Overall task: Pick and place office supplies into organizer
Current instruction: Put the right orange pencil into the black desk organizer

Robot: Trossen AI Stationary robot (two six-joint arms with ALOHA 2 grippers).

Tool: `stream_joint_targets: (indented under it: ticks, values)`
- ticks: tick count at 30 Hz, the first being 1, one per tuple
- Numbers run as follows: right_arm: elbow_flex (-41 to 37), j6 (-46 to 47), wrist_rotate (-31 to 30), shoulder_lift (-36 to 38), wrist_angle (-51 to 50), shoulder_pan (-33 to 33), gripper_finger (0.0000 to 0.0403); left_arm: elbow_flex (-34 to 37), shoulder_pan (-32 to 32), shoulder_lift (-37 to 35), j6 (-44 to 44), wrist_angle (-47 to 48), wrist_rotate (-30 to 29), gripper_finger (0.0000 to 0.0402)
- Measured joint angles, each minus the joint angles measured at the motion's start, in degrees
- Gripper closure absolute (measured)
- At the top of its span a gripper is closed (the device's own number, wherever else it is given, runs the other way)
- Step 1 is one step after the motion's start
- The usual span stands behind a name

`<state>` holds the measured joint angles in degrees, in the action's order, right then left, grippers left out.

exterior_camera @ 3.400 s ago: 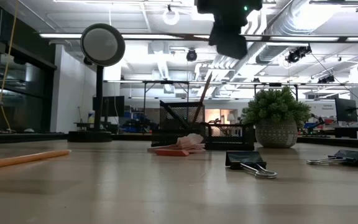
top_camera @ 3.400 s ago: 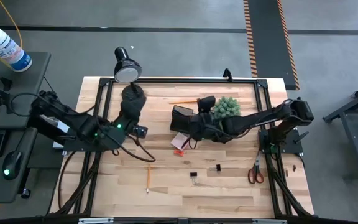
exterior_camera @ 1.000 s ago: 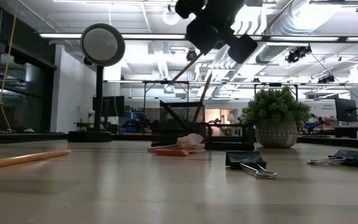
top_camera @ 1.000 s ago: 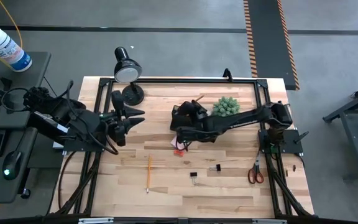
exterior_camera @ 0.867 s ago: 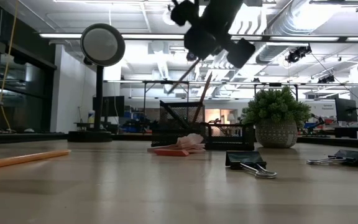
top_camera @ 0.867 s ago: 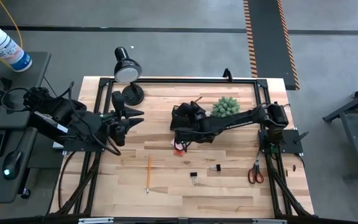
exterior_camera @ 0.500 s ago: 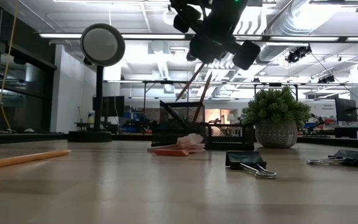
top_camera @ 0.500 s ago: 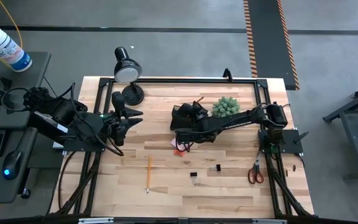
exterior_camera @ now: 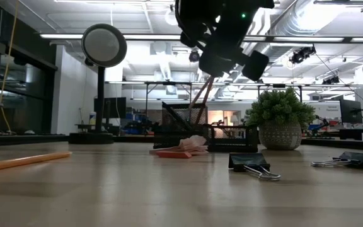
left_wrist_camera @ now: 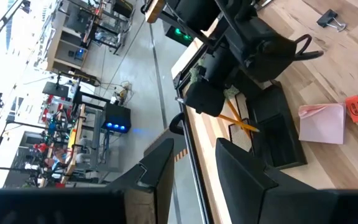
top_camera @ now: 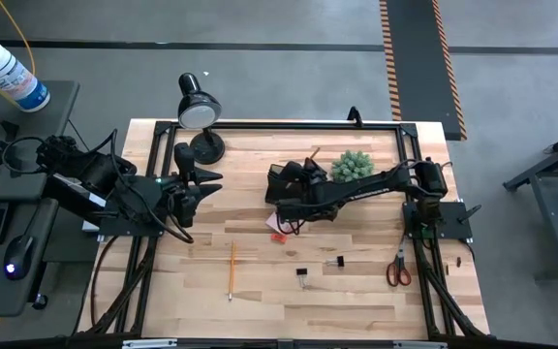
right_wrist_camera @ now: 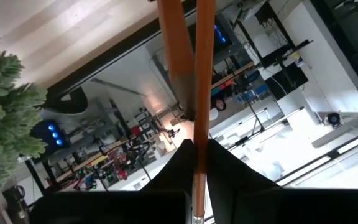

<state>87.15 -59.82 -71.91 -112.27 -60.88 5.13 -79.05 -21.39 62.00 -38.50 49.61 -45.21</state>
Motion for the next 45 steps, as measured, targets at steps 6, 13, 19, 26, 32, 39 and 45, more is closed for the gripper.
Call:
stream_joint_targets:
  ticks: [6, 13, 19, 26, 32, 39, 45]
  values:
    - [0.0, -0.5, -0.2, 0.0, 2.4, -1.4, 0.0388, 0.0, 0.0, 0.0, 0.0, 0.0, 0.0, 0.0296]
    - [0.0, -2.2, 1.2, 0.0, 4.9, -3.1, 0.0388, 0.0, 0.0, 0.0, 0.0, 0.0, 0.0, 0.0296]
    - [0.0, -4.7, 3.7, 0.0, 7.3, -3.3, 0.0379, 0.0, 0.0, 0.0, 0.0, 0.0, 0.0, 0.0296]
    - [0.0, -4.7, 4.1, 0.0, 7.4, -3.2, 0.0375, 0.0, 0.0, 0.0, 0.0, 0.0, 0.0, 0.0296]
    - [0.0, -4.3, 4.0, 0.0, 7.4, -3.2, 0.0374, 0.0, 0.0, 0.0, 0.0, 0.0, 0.0, 0.0296]
    - [0.0, -4.0, 4.0, 0.0, 7.4, -3.2, 0.0373, 0.0, 0.0, 0.0, 0.0, 0.0, 0.0, 0.0296]
    - [0.0, -3.3, 2.8, 0.0, 7.4, -3.2, 0.0372, 0.0, 0.0, 0.0, 0.0, 0.1, 0.0, 0.0295]
